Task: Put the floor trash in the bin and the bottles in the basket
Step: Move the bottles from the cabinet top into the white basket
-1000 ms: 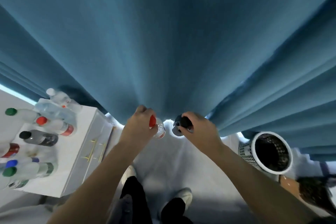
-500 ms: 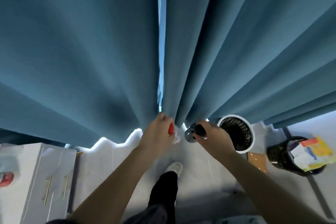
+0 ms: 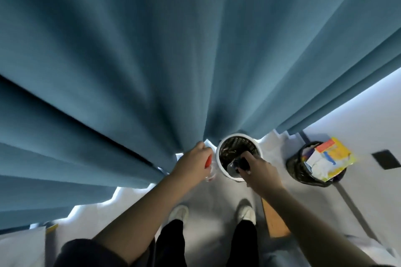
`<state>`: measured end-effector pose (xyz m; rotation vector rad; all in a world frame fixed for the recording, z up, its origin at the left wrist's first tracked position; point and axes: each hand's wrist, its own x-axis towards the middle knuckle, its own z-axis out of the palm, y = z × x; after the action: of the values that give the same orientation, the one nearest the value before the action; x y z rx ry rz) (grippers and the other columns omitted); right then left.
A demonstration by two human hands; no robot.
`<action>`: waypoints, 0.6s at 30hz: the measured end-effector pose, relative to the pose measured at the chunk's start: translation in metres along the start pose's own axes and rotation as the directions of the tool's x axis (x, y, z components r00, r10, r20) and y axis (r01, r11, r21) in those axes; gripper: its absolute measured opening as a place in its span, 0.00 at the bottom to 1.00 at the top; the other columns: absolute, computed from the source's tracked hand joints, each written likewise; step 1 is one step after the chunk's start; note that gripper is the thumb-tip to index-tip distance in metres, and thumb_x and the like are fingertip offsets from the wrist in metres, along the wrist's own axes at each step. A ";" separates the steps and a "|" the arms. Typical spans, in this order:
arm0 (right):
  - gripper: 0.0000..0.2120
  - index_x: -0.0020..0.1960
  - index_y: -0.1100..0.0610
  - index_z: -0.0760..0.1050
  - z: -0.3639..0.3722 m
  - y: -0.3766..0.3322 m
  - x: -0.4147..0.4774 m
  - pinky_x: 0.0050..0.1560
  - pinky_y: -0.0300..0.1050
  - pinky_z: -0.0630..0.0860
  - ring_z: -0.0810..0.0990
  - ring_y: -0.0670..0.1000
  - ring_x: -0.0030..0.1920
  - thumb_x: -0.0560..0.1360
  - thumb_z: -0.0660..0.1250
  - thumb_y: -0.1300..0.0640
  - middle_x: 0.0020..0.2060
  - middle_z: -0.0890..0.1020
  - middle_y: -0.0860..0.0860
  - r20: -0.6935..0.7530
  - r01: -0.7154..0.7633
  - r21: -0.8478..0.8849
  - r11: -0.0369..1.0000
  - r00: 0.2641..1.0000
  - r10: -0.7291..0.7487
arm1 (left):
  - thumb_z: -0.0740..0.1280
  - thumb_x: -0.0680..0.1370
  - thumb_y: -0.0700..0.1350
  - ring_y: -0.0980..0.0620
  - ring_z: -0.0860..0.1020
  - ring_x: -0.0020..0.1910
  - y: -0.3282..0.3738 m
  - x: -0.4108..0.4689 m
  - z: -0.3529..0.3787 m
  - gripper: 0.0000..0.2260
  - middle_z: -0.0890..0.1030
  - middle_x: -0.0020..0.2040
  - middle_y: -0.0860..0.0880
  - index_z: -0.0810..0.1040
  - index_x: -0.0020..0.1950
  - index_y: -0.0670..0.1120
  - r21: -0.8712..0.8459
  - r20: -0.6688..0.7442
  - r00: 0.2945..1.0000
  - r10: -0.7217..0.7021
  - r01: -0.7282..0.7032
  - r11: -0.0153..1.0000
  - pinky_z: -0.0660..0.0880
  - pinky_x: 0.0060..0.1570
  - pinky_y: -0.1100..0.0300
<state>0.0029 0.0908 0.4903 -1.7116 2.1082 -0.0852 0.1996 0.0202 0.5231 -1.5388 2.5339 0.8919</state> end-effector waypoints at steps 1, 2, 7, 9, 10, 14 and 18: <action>0.17 0.62 0.49 0.69 0.000 0.020 0.004 0.42 0.49 0.75 0.81 0.58 0.47 0.75 0.63 0.45 0.50 0.79 0.52 0.017 -0.003 0.004 1.000 1.000 0.003 | 0.64 0.75 0.45 0.44 0.76 0.49 0.011 0.010 0.011 0.06 0.70 0.54 0.48 0.73 0.50 0.46 0.004 0.007 1.000 -0.018 0.018 1.000 0.67 0.40 0.58; 0.17 0.61 0.49 0.69 0.000 0.041 0.008 0.42 0.50 0.76 0.81 0.59 0.47 0.75 0.63 0.45 0.49 0.79 0.52 0.035 -0.004 0.006 1.000 0.999 0.004 | 0.64 0.75 0.45 0.44 0.76 0.49 0.021 0.019 0.023 0.07 0.70 0.55 0.48 0.74 0.51 0.45 0.007 0.013 0.999 -0.041 0.041 0.999 0.67 0.40 0.58; 0.16 0.60 0.50 0.68 0.006 0.129 0.033 0.41 0.49 0.75 0.80 0.59 0.47 0.74 0.64 0.48 0.46 0.79 0.53 0.111 0.011 0.028 1.000 0.994 -0.014 | 0.64 0.74 0.43 0.45 0.76 0.42 0.062 0.060 0.082 0.06 0.71 0.54 0.47 0.75 0.50 0.43 -0.041 0.029 0.987 -0.156 0.157 0.987 0.67 0.38 0.58; 0.16 0.60 0.51 0.69 0.012 0.150 0.045 0.43 0.48 0.74 0.80 0.58 0.48 0.74 0.65 0.49 0.48 0.80 0.54 0.151 0.007 0.061 0.998 0.988 -0.016 | 0.64 0.73 0.42 0.44 0.76 0.40 0.072 0.076 0.099 0.05 0.71 0.52 0.47 0.74 0.48 0.43 -0.066 0.023 0.981 -0.193 0.194 0.979 0.72 0.39 0.54; 0.16 0.60 0.51 0.69 0.017 0.157 0.052 0.44 0.49 0.74 0.80 0.58 0.49 0.74 0.65 0.49 0.48 0.80 0.54 0.171 0.001 0.072 0.997 0.985 -0.013 | 0.64 0.73 0.42 0.44 0.76 0.40 0.075 0.085 0.108 0.06 0.70 0.51 0.46 0.74 0.48 0.43 -0.072 0.025 0.978 -0.206 0.207 0.976 0.74 0.41 0.53; 0.17 0.61 0.51 0.68 0.043 0.183 0.089 0.46 0.48 0.76 0.80 0.57 0.50 0.75 0.64 0.47 0.49 0.81 0.53 0.219 -0.012 0.074 0.997 0.976 -0.005 | 0.66 0.74 0.45 0.44 0.77 0.44 0.073 0.129 0.150 0.09 0.71 0.54 0.46 0.75 0.52 0.43 -0.113 0.059 0.973 -0.223 0.228 0.967 0.76 0.46 0.52; 0.18 0.64 0.50 0.66 0.095 0.208 0.144 0.47 0.48 0.76 0.80 0.57 0.51 0.76 0.63 0.48 0.51 0.80 0.54 0.257 -0.035 0.084 0.996 0.966 0.012 | 0.67 0.76 0.48 0.45 0.78 0.51 0.050 0.192 0.205 0.14 0.70 0.57 0.48 0.75 0.60 0.46 -0.142 0.079 0.971 -0.227 0.237 0.961 0.75 0.50 0.56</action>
<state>-0.1769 0.0243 0.2996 -1.5546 1.9052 0.0479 0.0107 -0.0147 0.3122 -1.7738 2.2281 1.0987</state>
